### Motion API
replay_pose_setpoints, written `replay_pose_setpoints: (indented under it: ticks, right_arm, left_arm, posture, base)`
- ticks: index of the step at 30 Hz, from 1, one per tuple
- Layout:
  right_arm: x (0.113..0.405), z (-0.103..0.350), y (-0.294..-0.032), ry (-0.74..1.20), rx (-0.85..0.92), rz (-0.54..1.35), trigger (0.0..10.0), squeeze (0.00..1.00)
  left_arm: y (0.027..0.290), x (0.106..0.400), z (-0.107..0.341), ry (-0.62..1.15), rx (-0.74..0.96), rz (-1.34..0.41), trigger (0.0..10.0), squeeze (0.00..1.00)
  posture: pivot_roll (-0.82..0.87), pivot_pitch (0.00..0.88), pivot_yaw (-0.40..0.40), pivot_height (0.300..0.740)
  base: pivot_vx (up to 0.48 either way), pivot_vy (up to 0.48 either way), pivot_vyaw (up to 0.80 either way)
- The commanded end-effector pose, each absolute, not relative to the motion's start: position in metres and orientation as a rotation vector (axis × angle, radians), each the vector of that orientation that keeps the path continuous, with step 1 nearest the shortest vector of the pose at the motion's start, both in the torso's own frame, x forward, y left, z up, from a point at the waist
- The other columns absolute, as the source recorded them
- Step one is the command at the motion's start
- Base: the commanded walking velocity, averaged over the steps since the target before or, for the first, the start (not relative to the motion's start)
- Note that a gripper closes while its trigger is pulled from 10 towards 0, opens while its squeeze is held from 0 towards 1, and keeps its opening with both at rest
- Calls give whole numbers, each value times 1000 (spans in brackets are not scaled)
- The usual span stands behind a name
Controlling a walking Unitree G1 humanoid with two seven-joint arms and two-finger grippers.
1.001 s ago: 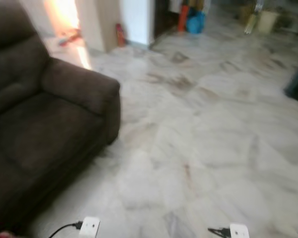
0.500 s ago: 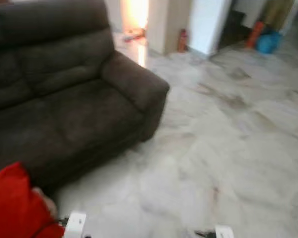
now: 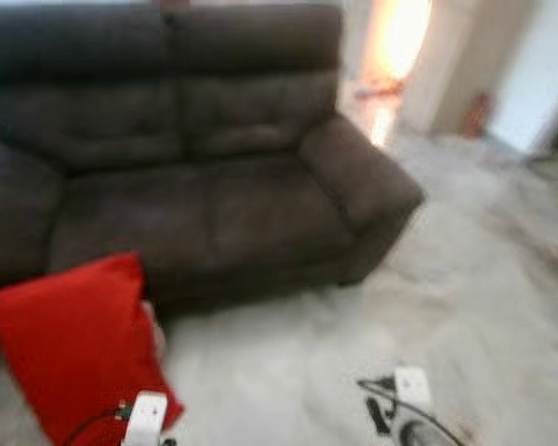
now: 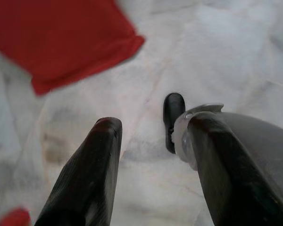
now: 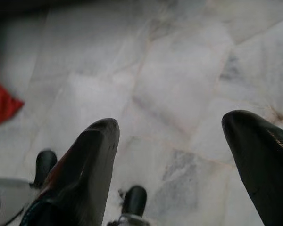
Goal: Move the pillow to the sofa from floor
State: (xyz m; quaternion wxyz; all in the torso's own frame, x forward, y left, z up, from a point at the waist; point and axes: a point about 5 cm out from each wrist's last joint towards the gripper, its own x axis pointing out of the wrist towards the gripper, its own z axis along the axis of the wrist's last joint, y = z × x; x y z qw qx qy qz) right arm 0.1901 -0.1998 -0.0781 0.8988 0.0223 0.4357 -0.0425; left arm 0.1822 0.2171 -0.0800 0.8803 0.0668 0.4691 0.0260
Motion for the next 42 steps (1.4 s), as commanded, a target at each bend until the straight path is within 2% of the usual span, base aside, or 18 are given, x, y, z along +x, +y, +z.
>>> replay_pose_setpoints:
  ticks: [1,5,12,16,17,24,27,42]
  right_arm:
    - [190,-78,-201,901,67,-108,10000,0]
    - [183,-80,-211,914,60,-139,10000,0]
    - [162,-85,-227,942,80,-214,10000,0]
    - [159,-86,-229,950,88,-225,10000,0]
    - [160,-87,-225,963,91,-204,10000,0]
    - [165,-86,-222,981,74,-163,10000,0]
    - [170,-84,-222,973,71,-155,10000,0]
    - [153,-93,-210,993,105,-158,10000,0]
  left_arm:
    - [210,179,-83,1000,105,62,10000,0]
    - [198,179,-86,1010,92,30,10000,0]
    - [184,175,-89,1028,103,-29,10000,0]
    - [183,176,-89,1023,124,-42,10000,0]
    - [185,178,-87,1008,142,-48,10000,0]
    - [195,181,-85,993,143,-8,10000,0]
    - [198,180,-85,1000,145,7,10000,0]
    - [197,178,-86,1001,126,21,10000,0]
  posture:
    - [76,0,-79,740]
    - [49,0,-70,740]
    - [-15,0,0,740]
    - [-14,0,-7,740]
    - [22,0,-49,740]
    - [62,0,-83,740]
    - [70,0,-82,740]
    - [68,9,-69,740]
  base:
    - [0,0,800]
    - [0,0,800]
    - [0,0,800]
    - [0,0,800]
    - [0,0,800]
    - [0,0,771]
    - [0,0,725]
    - [0,0,649]
